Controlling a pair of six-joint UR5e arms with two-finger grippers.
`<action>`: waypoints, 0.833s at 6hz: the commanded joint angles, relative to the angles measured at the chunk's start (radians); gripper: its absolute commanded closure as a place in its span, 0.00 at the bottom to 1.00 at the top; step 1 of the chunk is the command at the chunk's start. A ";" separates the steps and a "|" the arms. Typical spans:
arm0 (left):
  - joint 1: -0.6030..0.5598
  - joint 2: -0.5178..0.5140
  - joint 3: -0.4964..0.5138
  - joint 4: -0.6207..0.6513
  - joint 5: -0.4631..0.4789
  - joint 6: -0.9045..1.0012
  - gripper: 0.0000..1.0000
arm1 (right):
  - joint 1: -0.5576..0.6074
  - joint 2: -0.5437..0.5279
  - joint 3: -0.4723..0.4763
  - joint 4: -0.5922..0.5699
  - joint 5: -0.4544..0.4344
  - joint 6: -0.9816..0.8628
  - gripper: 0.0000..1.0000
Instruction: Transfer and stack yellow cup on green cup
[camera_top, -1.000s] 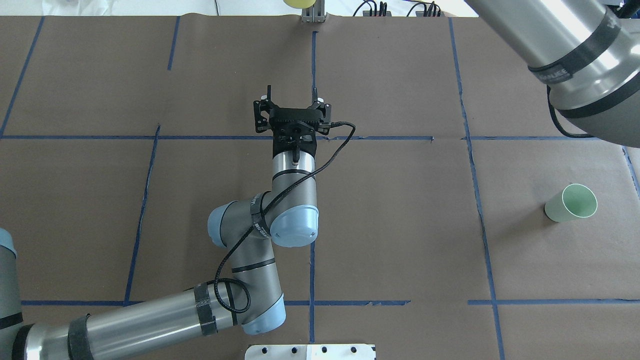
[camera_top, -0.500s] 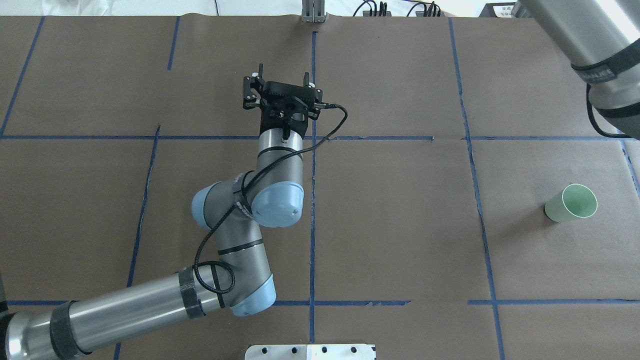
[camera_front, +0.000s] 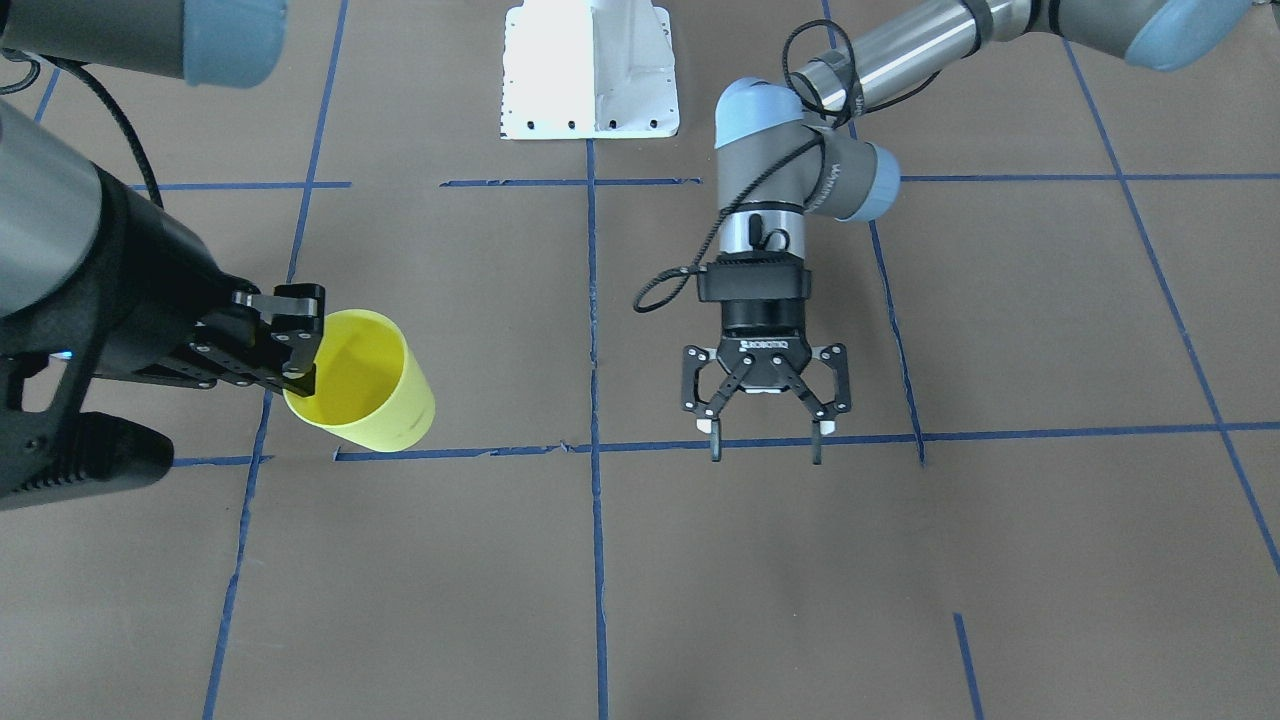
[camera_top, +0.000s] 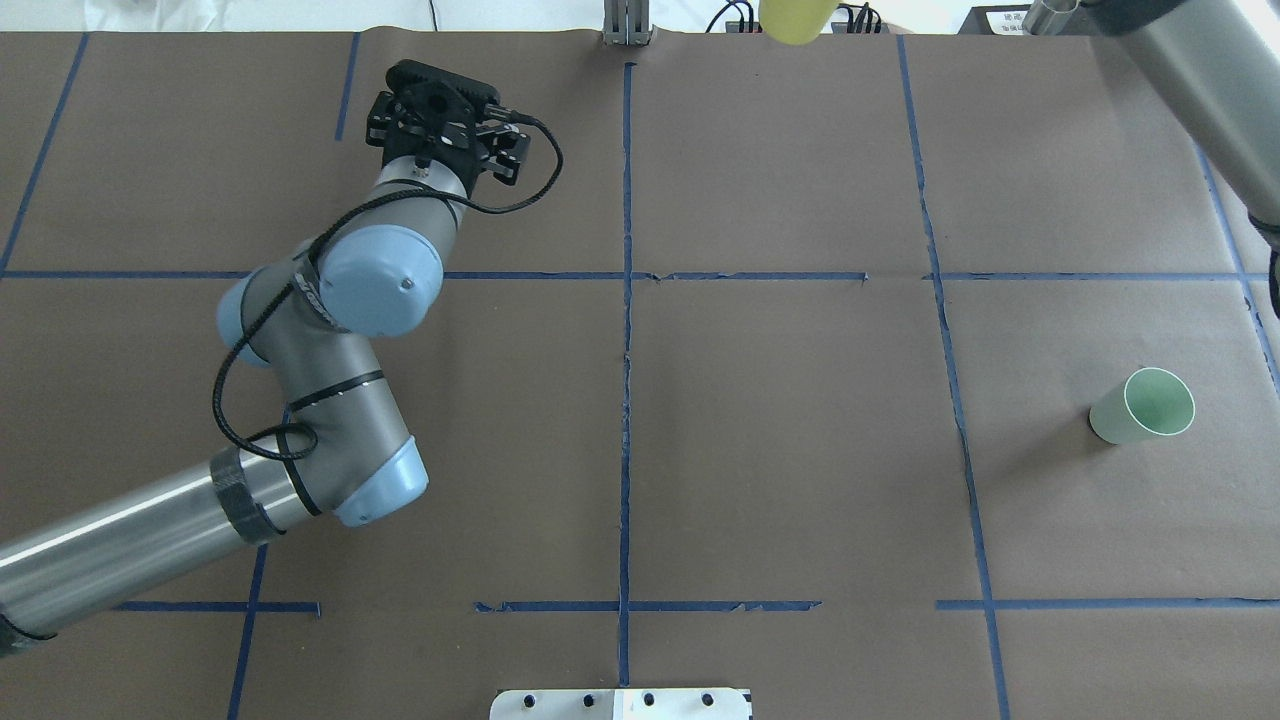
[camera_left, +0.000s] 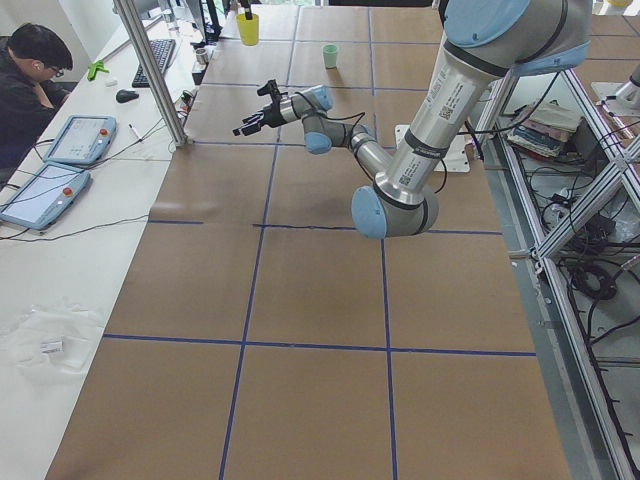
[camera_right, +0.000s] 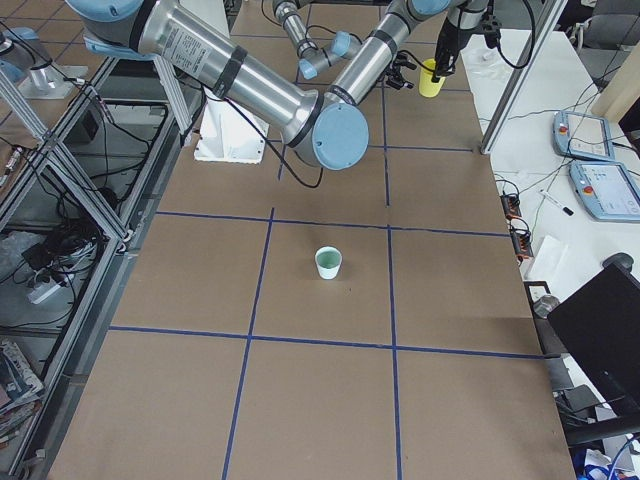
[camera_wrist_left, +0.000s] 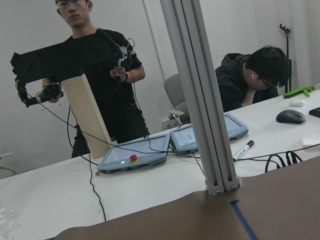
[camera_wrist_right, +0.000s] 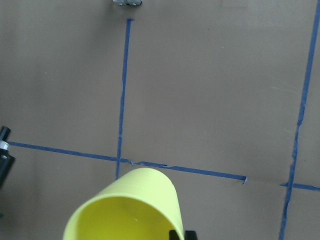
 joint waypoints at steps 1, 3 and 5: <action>-0.115 0.025 -0.062 0.316 -0.317 0.005 0.06 | 0.007 -0.193 0.221 0.000 -0.018 -0.047 1.00; -0.253 0.100 -0.126 0.340 -0.737 0.017 0.00 | -0.002 -0.376 0.405 0.000 -0.050 -0.101 1.00; -0.341 0.200 -0.160 0.355 -0.993 0.090 0.00 | -0.017 -0.562 0.569 0.009 -0.105 -0.107 1.00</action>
